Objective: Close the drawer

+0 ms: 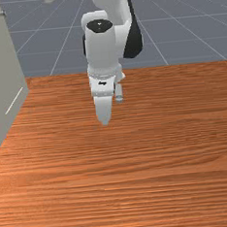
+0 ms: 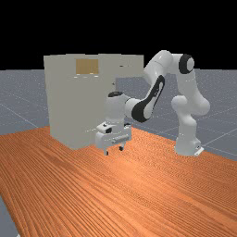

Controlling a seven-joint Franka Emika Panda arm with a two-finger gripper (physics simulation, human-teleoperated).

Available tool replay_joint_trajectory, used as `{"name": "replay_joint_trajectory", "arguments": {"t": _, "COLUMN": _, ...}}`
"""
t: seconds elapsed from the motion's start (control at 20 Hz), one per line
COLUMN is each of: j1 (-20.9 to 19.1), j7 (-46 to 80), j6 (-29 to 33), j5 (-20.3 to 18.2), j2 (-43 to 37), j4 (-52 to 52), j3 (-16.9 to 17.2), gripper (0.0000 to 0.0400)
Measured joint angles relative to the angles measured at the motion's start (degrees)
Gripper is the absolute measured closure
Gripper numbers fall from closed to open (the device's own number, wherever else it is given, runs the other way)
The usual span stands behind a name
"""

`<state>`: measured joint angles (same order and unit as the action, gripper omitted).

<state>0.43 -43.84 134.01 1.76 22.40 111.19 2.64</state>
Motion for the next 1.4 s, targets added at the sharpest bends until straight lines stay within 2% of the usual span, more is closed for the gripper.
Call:
{"name": "replay_joint_trajectory", "arguments": {"t": 0.05, "j1": 0.0, "j7": 0.0, "j6": 0.0, "j5": 0.0, "j2": 0.0, "j4": 0.0, "j3": 0.0, "gripper": 0.0157}}
{"name": "replay_joint_trajectory", "arguments": {"t": 0.1, "j1": 0.0, "j7": 0.0, "j6": 0.0, "j5": 0.0, "j2": 0.0, "j4": 0.0, "j3": 0.0, "gripper": 0.0252}}
{"name": "replay_joint_trajectory", "arguments": {"t": 0.15, "j1": 0.0, "j7": 0.0, "j6": 0.0, "j5": 0.0, "j2": 0.0, "j4": 0.0, "j3": 0.0, "gripper": 0.0310}}
{"name": "replay_joint_trajectory", "arguments": {"t": 0.25, "j1": 0.0, "j7": 0.0, "j6": 0.0, "j5": 0.0, "j2": 0.0, "j4": 0.0, "j3": 0.0, "gripper": 0.0367}}
{"name": "replay_joint_trajectory", "arguments": {"t": 0.3, "j1": -0.2, "j7": 0.3, "j6": 12.3, "j5": -0.3, "j2": 4.3, "j4": -3.8, "j3": -0.1, "gripper": 0.0380}}
{"name": "replay_joint_trajectory", "arguments": {"t": 0.4, "j1": -0.6, "j7": 0.0, "j6": -3.3, "j5": -0.9, "j2": 22.9, "j4": -36.8, "j3": -0.5, "gripper": 0.0393}}
{"name": "replay_joint_trajectory", "arguments": {"t": 0.45, "j1": -0.5, "j7": -0.1, "j6": -5.7, "j5": -0.8, "j2": 20.5, "j4": -33.1, "j3": -0.4, "gripper": 0.0395}}
{"name": "replay_joint_trajectory", "arguments": {"t": 0.5, "j1": 0.1, "j7": 0.6, "j6": -15.8, "j5": 0.4, "j2": 24.9, "j4": -42.1, "j3": 0.4, "gripper": 0.0397}}
{"name": "replay_joint_trajectory", "arguments": {"t": 0.65, "j1": -0.4, "j7": -0.1, "j6": -17.5, "j5": -0.5, "j2": 23.8, "j4": -42.4, "j3": -0.3, "gripper": 0.0399}}
{"name": "replay_joint_trajectory", "arguments": {"t": 0.75, "j1": -0.2, "j7": 1.2, "j6": -21.9, "j5": -0.7, "j2": 23.0, "j4": -45.2, "j3": 0.0, "gripper": 0.0400}}
{"name": "replay_joint_trajectory", "arguments": {"t": 0.8, "j1": -1.6, "j7": -1.5, "j6": -24.4, "j5": -2.9, "j2": 22.5, "j4": -47.0, "j3": -1.6, "gripper": 0.0400}}
{"name": "replay_joint_trajectory", "arguments": {"t": 0.85, "j1": -1.7, "j7": -1.6, "j6": -26.3, "j5": -3.2, "j2": 22.0, "j4": -48.6, "j3": -1.7, "gripper": 0.0400}}
{"name": "replay_joint_trajectory", "arguments": {"t": 0.9, "j1": -1.5, "j7": -0.9, "j6": -26.1, "j5": -3.4, "j2": 21.4, "j4": -48.6, "j3": -1.9, "gripper": 0.0400}}
{"name": "replay_joint_trajectory", "arguments": {"t": 0.95, "j1": 0.7, "j7": 4.2, "j6": -26.3, "j5": -1.1, "j2": 21.4, "j4": -48.9, "j3": 0.0, "gripper": 0.0400}}
{"name": "replay_joint_trajectory", "arguments": {"t": 1.1, "j1": 1.9, "j7": 5.2, "j6": -25.4, "j5": -1.0, "j2": 20.1, "j4": -46.7, "j3": -0.3, "gripper": 0.0400}}
{"name": "replay_joint_trajectory", "arguments": {"t": 1.35, "j1": 3.2, "j7": 9.7, "j6": -12.9, "j5": 0.0, "j2": -1.7, "j4": -11.8, "j3": 0.3, "gripper": 0.0400}}
{"name": "replay_joint_trajectory", "arguments": {"t": 1.4, "j1": 2.7, "j7": 5.2, "j6": -16.2, "j5": 0.0, "j2": -3.7, "j4": -9.9, "j3": -0.3, "gripper": 0.0400}}
